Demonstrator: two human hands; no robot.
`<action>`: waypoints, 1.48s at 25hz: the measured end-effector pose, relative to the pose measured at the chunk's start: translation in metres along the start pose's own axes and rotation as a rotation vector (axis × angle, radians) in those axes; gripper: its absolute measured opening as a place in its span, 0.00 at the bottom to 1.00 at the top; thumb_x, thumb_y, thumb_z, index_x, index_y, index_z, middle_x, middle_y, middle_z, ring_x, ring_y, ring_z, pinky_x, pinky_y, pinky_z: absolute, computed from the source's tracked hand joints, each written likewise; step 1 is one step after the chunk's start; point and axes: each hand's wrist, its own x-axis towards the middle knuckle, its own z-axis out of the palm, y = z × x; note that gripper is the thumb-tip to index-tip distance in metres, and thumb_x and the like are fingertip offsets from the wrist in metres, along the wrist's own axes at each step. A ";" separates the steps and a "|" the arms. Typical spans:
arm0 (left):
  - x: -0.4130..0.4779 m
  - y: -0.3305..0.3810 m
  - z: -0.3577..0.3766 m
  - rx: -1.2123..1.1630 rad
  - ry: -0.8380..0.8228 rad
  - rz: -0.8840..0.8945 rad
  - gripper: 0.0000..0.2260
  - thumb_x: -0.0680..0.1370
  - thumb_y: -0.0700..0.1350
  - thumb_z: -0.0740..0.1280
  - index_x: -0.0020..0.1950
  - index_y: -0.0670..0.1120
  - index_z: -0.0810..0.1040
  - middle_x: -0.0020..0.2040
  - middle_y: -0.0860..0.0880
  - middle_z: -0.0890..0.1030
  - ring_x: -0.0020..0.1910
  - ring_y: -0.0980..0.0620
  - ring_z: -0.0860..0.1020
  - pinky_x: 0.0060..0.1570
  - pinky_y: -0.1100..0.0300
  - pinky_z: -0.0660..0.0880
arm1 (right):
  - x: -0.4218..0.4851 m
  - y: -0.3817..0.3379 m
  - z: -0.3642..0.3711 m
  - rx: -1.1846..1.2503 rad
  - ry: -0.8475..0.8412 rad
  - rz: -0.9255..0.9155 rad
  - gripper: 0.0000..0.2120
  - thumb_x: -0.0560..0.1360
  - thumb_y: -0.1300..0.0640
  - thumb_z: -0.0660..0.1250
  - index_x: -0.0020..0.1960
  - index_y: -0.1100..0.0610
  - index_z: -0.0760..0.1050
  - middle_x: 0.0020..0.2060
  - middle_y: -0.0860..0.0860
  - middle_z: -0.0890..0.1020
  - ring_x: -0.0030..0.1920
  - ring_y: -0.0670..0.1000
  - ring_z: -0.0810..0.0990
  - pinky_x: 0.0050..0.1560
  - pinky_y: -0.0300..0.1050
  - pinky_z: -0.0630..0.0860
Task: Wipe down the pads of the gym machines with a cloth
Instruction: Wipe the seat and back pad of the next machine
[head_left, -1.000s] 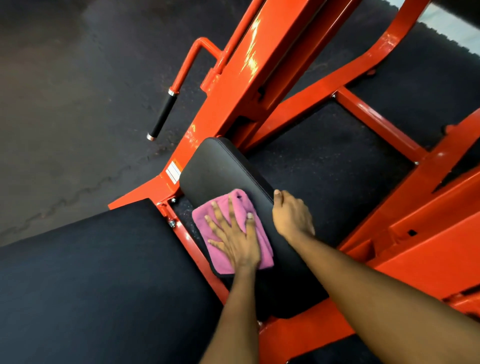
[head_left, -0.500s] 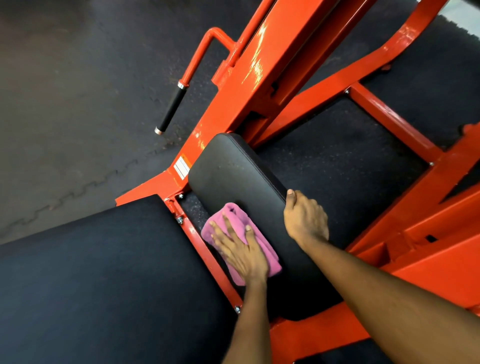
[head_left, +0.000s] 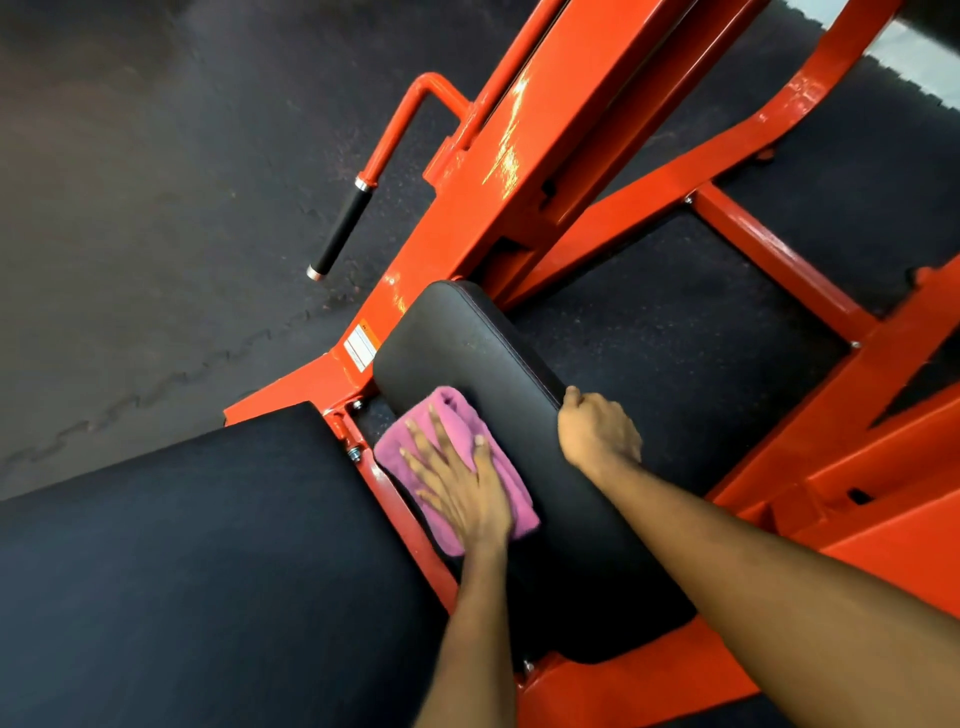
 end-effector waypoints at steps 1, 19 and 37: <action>0.002 0.000 -0.001 0.007 0.001 -0.013 0.30 0.83 0.58 0.53 0.75 0.65 0.34 0.80 0.56 0.35 0.80 0.45 0.38 0.76 0.34 0.45 | 0.001 -0.002 0.002 -0.001 0.037 -0.007 0.26 0.85 0.47 0.48 0.59 0.61 0.80 0.56 0.62 0.83 0.56 0.63 0.80 0.51 0.52 0.72; 0.085 0.078 -0.005 0.290 -0.044 0.434 0.27 0.78 0.62 0.53 0.78 0.67 0.54 0.82 0.58 0.42 0.80 0.47 0.37 0.70 0.28 0.39 | 0.005 0.001 0.011 -0.014 0.111 -0.063 0.23 0.85 0.48 0.50 0.60 0.57 0.81 0.51 0.60 0.85 0.52 0.62 0.82 0.53 0.55 0.76; 0.107 0.092 -0.003 0.288 0.015 0.428 0.24 0.77 0.60 0.57 0.74 0.66 0.63 0.82 0.57 0.48 0.80 0.48 0.39 0.70 0.25 0.41 | 0.003 -0.001 0.010 0.008 0.129 -0.062 0.22 0.84 0.49 0.51 0.58 0.57 0.82 0.49 0.60 0.85 0.50 0.61 0.82 0.51 0.53 0.75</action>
